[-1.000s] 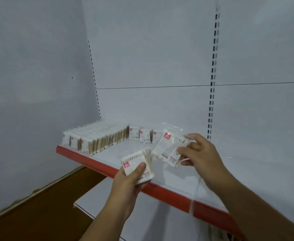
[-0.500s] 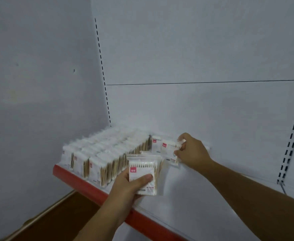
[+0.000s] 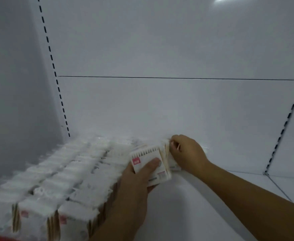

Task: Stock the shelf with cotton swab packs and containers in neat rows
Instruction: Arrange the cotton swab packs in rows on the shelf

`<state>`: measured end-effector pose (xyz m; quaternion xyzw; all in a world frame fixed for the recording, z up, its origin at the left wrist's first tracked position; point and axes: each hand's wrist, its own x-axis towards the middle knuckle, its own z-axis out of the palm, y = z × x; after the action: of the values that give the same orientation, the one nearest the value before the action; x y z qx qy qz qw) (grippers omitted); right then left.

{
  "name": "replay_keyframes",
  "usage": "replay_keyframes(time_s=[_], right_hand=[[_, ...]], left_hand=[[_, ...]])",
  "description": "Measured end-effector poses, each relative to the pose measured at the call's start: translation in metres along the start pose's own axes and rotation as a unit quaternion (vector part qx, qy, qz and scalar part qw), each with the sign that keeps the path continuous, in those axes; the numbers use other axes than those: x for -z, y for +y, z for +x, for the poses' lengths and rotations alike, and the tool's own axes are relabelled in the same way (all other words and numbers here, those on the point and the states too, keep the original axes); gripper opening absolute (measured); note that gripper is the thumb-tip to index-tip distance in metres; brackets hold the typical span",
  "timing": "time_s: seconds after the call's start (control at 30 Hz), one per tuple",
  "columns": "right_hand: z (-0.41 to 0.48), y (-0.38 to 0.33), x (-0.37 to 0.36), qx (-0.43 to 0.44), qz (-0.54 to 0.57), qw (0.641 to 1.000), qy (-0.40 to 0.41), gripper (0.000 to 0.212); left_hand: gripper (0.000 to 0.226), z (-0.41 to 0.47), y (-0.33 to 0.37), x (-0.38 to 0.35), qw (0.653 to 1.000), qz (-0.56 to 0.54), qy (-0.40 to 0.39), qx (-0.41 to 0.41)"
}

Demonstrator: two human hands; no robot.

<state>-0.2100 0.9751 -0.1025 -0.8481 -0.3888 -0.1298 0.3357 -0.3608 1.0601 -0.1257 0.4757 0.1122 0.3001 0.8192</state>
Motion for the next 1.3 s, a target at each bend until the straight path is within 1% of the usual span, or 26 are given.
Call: replay_keyframes(time_s=[0.03, 0.07, 0.1, 0.17, 0.2, 0.27, 0.37, 0.4, 0.43, 0.5, 0.57, 0.67, 0.73, 0.8, 0.83, 0.87, 0.9, 0.93, 0.97, 1.0, 1.07, 1.1, 1.13, 1.2, 1.23, 1.3], right_hand=[[-0.002, 0.000, 0.012, -0.050, 0.137, 0.989, 0.005, 0.027], [-0.006, -0.002, 0.024, -0.088, 0.241, 0.966, -0.023, 0.035], [-0.009, -0.004, 0.033, -0.099, 0.289, 0.949, -0.075, 0.040], [-0.017, -0.004, 0.039, -0.083, 0.277, 0.941, -0.176, 0.029], [-0.019, -0.003, 0.039, -0.073, 0.263, 0.943, -0.193, 0.019], [-0.017, 0.003, 0.044, -0.065, 0.262, 0.950, -0.156, 0.009], [-0.009, 0.027, 0.057, -0.080, 0.232, 0.969, -0.033, 0.009], [-0.008, 0.037, 0.057, -0.090, 0.211, 0.973, -0.020, 0.007], [-0.009, 0.045, 0.054, -0.097, 0.191, 0.976, -0.026, 0.006], [-0.015, 0.053, 0.035, -0.090, 0.149, 0.982, -0.068, 0.018], [-0.019, 0.056, 0.008, -0.069, 0.078, 0.990, -0.092, 0.027], [-0.018, 0.058, -0.010, -0.060, 0.000, 0.996, -0.073, 0.020], [-0.019, 0.061, -0.004, -0.058, -0.019, 0.997, -0.053, 0.020], [-0.026, 0.062, 0.012, -0.045, 0.004, 0.999, -0.009, 0.028], [-0.031, 0.060, 0.020, -0.039, 0.043, 0.998, -0.001, 0.029], [-0.037, 0.056, 0.027, -0.031, 0.094, 0.995, -0.017, 0.023], [-0.043, 0.050, 0.032, -0.021, 0.137, 0.988, -0.065, 0.010], [-0.051, 0.046, 0.034, -0.013, 0.160, 0.979, -0.122, 0.013], [-0.060, 0.044, 0.032, -0.004, 0.166, 0.971, -0.173, 0.027], [-0.068, 0.045, 0.029, 0.001, 0.162, 0.965, -0.206, 0.036], [-0.077, 0.051, 0.028, -0.010, 0.171, 0.960, -0.220, 0.036], [-0.078, 0.056, 0.030, -0.027, 0.203, 0.954, -0.219, 0.032], [-0.076, 0.065, 0.033, -0.044, 0.238, 0.948, -0.206, 0.029], [-0.067, 0.083, 0.040, -0.067, 0.267, 0.951, -0.142, 0.029], [-0.063, 0.090, 0.041, -0.065, 0.250, 0.961, -0.101, 0.030], [-0.058, 0.102, 0.033, -0.051, 0.162, 0.985, -0.043, 0.036]], left_hand=[[0.058, 0.004, -0.001, -0.002, 1.000, -0.009, 0.001, -0.004], [0.056, 0.007, -0.003, -0.003, 1.000, -0.014, -0.001, -0.006], [0.052, 0.009, -0.006, -0.004, 1.000, -0.015, -0.007, -0.005], [0.039, 0.011, -0.013, -0.007, 1.000, -0.006, -0.029, 0.004], [0.036, 0.010, -0.017, -0.009, 0.999, 0.001, -0.037, 0.006], [0.037, 0.010, -0.024, -0.008, 1.000, 0.014, -0.028, -0.004], [0.029, 0.015, -0.027, -0.002, 1.000, 0.005, 0.009, -0.025], [0.030, 0.016, -0.027, -0.001, 1.000, -0.011, 0.014, -0.015], [0.033, 0.017, -0.028, 0.000, 1.000, -0.026, 0.016, 0.003], [0.037, 0.016, -0.028, -0.002, 0.999, -0.032, 0.019, 0.039], [0.034, 0.015, -0.029, -0.002, 0.997, -0.011, 0.017, 0.068], [0.019, 0.013, -0.030, 0.000, 0.992, 0.001, 0.017, 0.126], [0.027, 0.012, -0.031, 0.003, 0.988, -0.004, 0.010, 0.155], [0.039, 0.012, -0.033, 0.006, 0.988, 0.007, -0.005, 0.157], [0.043, 0.012, -0.034, 0.006, 0.988, 0.024, -0.021, 0.150], [0.044, 0.011, -0.037, 0.005, 0.988, 0.050, -0.038, 0.138], [0.043, 0.011, -0.040, 0.003, 0.987, 0.084, -0.056, 0.123], [0.047, 0.009, -0.042, 0.002, 0.984, 0.120, -0.073, 0.111], [0.053, 0.008, -0.045, 0.000, 0.979, 0.150, -0.094, 0.103], [0.055, 0.006, -0.047, -0.001, 0.972, 0.179, -0.119, 0.099], [0.043, 0.004, -0.050, -0.006, 0.955, 0.242, -0.152, 0.083], [0.037, 0.004, -0.050, -0.009, 0.942, 0.290, -0.160, 0.053], [0.030, 0.007, -0.051, -0.013, 0.925, 0.345, -0.161, 0.008], [0.020, 0.015, -0.051, -0.023, 0.887, 0.427, -0.160, -0.068], [0.018, 0.020, -0.053, -0.027, 0.871, 0.457, -0.156, -0.091], [0.015, 0.031, -0.060, -0.036, 0.838, 0.515, -0.133, -0.120]])
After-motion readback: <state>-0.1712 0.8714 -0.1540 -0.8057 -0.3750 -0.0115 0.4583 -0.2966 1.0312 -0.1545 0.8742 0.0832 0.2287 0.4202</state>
